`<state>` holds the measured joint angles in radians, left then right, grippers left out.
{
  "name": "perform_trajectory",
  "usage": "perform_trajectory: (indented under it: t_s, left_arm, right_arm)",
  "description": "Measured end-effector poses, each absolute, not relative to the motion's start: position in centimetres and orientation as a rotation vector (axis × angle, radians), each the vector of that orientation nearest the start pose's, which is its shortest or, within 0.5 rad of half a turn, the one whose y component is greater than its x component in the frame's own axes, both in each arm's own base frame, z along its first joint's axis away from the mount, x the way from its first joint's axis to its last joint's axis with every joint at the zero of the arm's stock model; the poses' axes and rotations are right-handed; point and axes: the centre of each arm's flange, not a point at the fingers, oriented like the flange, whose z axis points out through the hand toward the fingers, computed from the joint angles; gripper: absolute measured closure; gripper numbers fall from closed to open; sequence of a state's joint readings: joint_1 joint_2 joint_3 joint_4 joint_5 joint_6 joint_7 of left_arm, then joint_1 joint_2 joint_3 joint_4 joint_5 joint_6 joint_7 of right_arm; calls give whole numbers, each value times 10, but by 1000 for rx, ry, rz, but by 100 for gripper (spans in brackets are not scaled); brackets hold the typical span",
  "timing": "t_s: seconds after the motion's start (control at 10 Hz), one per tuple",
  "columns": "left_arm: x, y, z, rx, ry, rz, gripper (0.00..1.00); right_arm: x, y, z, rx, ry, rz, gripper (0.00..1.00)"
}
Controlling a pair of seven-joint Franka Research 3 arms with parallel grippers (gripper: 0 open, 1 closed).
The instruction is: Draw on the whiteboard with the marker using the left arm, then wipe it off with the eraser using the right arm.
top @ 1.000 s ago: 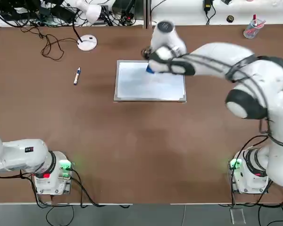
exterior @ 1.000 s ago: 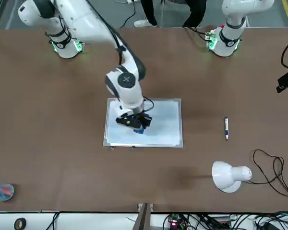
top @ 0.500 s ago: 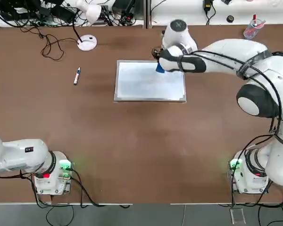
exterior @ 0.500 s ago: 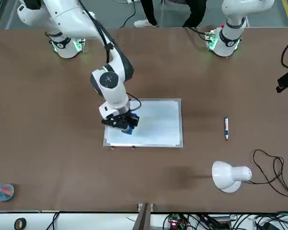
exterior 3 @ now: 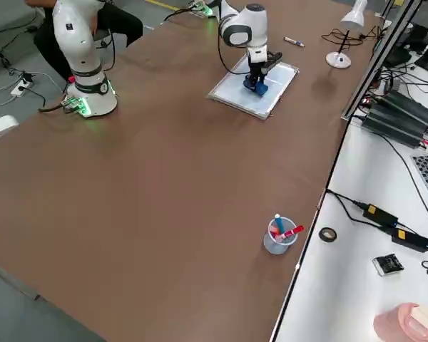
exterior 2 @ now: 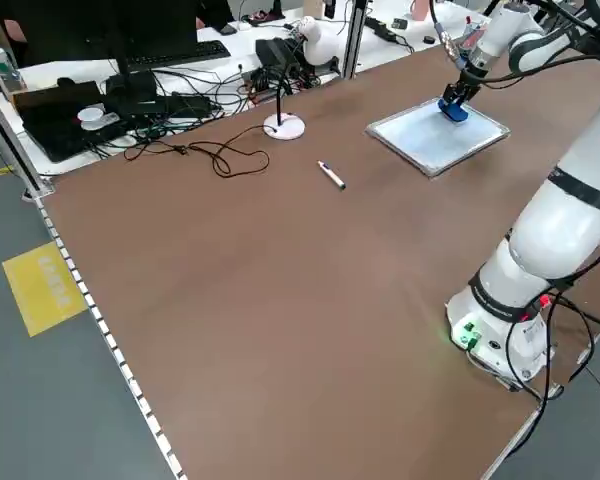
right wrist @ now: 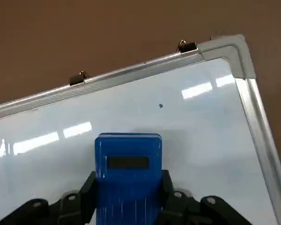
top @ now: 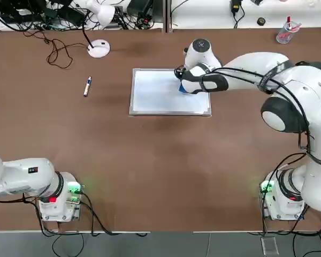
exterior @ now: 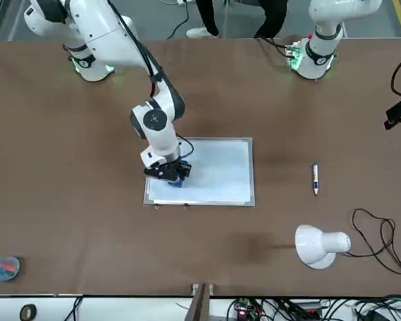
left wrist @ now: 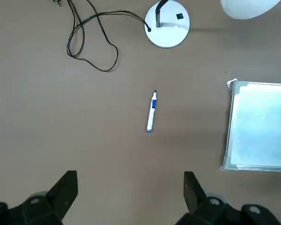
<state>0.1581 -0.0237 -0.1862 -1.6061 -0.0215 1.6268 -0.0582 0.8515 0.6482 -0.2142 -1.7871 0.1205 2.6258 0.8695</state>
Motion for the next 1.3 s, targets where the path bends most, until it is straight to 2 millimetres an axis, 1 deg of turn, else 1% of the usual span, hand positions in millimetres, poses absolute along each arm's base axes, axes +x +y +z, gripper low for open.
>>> perform_trajectory:
  t_s: [0.3, 0.4, 0.6, 0.7, 0.9, 1.1, 1.3]
  left_arm:
    - [553, -18, 625, -3159, -50, -66, 0]
    - [553, -18, 625, -3159, -51, -66, 0]
    - [553, -18, 625, -3160, -52, -65, 0]
    - [553, -18, 625, -3160, -52, -65, 0]
    - [553, -18, 624, -3160, -52, -64, 0]
    - [553, -18, 624, -3160, -51, -64, 0]
    - [553, -18, 624, -3160, -51, -64, 0]
  right_arm:
    - [537, 414, 218, -2984, 407, -305, 44]
    - [537, 416, 215, -2974, 400, -322, 44]
    - [534, 419, 201, -2971, 388, -338, 44]
    - [534, 420, 198, -2966, 384, -349, 44]
    - [533, 422, 199, -2964, 385, -351, 44]
    - [529, 431, 199, -2955, 397, -352, 44]
    - [524, 449, 197, -2939, 411, -357, 44]
